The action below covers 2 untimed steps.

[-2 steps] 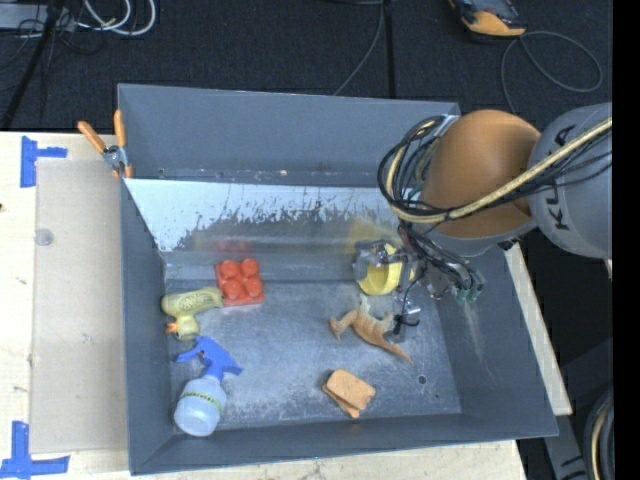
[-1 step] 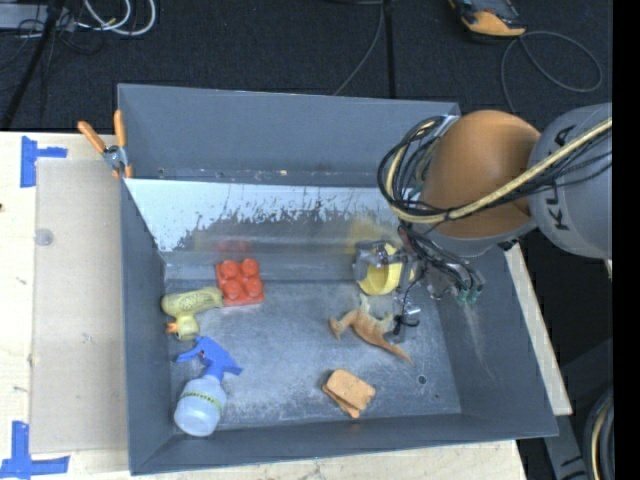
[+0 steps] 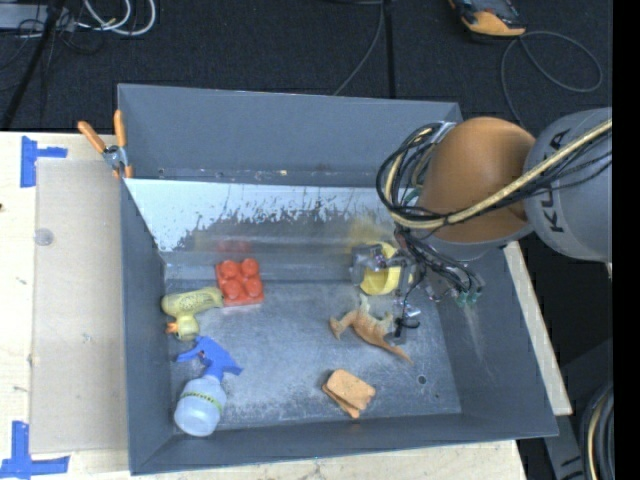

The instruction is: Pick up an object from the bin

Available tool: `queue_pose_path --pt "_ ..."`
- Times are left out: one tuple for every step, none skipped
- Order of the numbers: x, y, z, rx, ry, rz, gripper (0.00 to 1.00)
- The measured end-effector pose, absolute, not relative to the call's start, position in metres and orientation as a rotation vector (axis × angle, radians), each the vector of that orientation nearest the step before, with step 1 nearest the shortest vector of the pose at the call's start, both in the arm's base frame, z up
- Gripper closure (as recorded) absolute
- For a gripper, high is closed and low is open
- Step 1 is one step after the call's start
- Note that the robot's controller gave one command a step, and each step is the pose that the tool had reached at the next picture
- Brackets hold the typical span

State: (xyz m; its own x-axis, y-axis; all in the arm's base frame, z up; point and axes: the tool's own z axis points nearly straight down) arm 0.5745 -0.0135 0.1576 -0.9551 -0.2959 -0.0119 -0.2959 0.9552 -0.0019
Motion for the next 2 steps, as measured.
queue_pose_path --pt "0.570 -0.020 0.102 -0.897 3.001 0.000 0.00" --pt "0.579 -0.015 0.077 -0.945 2.984 0.000 1.00"
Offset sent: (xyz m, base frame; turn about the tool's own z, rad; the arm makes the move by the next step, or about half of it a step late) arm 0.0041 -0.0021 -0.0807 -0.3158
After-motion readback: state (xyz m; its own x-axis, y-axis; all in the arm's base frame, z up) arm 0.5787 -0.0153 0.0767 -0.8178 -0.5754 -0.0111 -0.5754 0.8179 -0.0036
